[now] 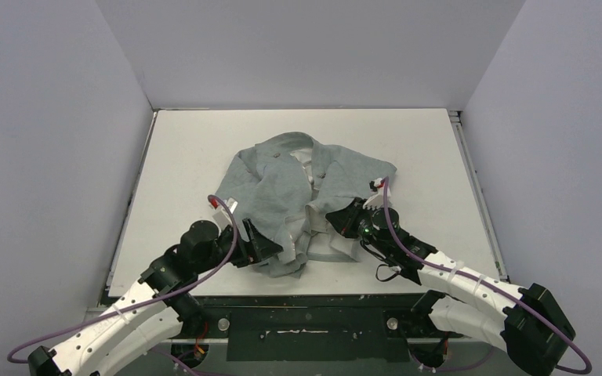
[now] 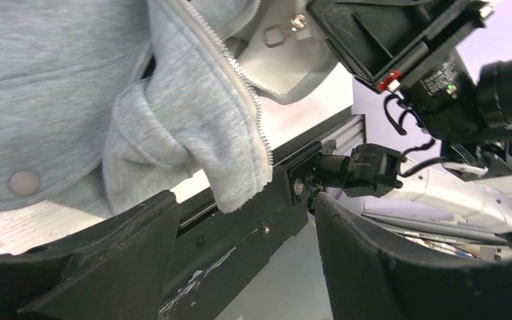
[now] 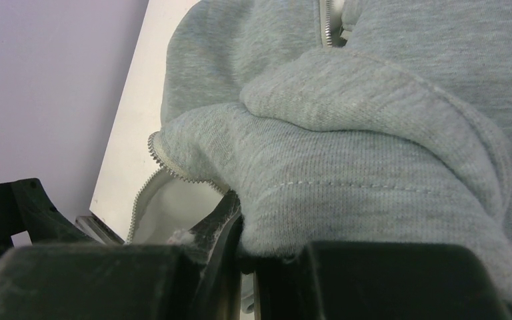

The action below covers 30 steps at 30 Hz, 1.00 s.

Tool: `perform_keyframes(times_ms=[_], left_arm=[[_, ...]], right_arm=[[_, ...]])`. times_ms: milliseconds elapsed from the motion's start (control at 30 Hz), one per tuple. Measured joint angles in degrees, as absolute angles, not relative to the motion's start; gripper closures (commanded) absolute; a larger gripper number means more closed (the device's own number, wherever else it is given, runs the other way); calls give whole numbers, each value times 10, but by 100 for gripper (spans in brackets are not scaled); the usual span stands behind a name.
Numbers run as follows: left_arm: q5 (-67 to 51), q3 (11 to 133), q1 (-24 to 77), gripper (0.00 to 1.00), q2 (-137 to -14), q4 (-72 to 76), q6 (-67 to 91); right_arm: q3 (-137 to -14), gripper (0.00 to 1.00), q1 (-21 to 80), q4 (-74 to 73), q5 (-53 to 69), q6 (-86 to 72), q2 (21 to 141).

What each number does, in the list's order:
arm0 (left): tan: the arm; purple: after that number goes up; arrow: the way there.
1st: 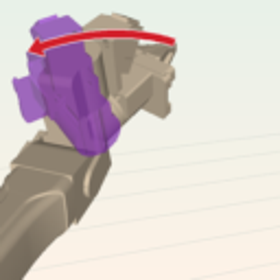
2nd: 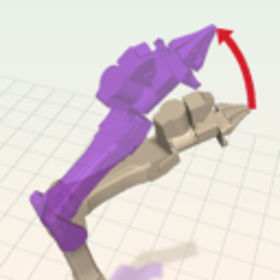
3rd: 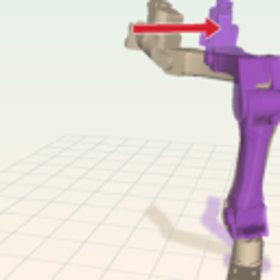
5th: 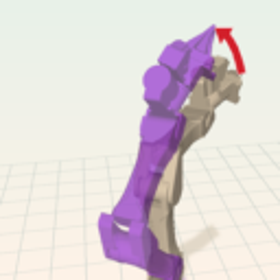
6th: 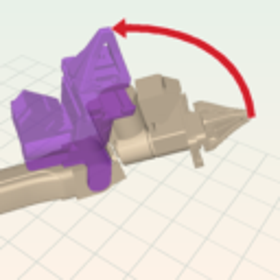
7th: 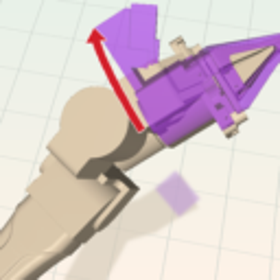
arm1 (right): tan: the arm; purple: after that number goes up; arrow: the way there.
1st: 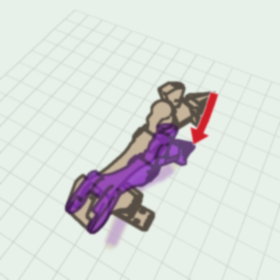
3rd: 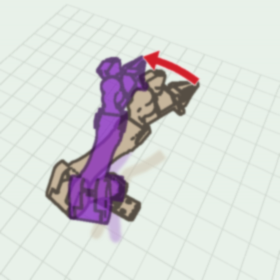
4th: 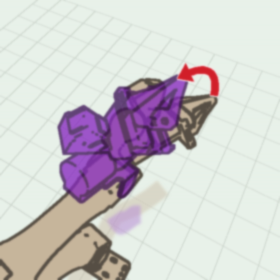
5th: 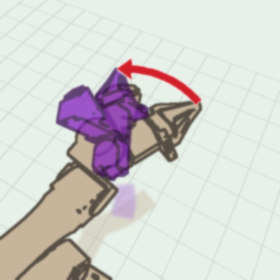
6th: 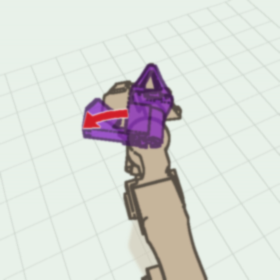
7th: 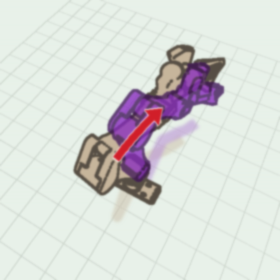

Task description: Zip up the jacket

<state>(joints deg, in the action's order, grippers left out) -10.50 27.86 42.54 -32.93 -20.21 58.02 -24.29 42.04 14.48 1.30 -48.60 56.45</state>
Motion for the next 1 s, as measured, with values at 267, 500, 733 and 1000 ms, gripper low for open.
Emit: perform_keyframes(times_ms=[267, 500, 733, 1000], left_arm=[[-52, 341, 441, 23, -418, -281, 607], [-22, 343, 493, 31, -449, -276, 633], [-11, 343, 506, 39, -468, -250, 648], [-1, 329, 506, 45, -471, -200, 660]], right_arm=[[-239, 100, 420, 149, 13, -486, 565], [-235, 100, 420, 149, 13, -484, 564], [-234, 100, 419, 149, 15, -484, 563], [-233, 100, 415, 147, 15, -482, 556]])
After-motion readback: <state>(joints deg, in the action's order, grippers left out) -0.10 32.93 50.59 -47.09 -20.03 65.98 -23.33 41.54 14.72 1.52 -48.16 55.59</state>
